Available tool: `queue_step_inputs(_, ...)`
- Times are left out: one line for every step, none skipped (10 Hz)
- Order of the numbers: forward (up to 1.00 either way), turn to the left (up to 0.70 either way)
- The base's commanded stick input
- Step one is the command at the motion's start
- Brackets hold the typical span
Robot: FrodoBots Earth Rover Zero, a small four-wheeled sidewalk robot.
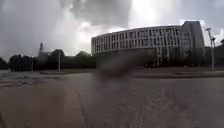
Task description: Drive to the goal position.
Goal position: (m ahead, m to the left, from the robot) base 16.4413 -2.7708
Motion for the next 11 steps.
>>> queue_step_inputs(0.70, 0.00)
queue_step_inputs(0.70, 0.00)
queue_step_inputs(0.70, 0.00)
queue_step_inputs(0.70, 0.00)
queue_step_inputs(0.70, 0.00)
queue_step_inputs(0.70, 0.00)
queue_step_inputs(0.70, 0.00)
queue_step_inputs(0.70, 0.00)
queue_step_inputs(0.70, 0.00)
queue_step_inputs(0.70, 0.00)
queue_step_inputs(0.70, 0.00)
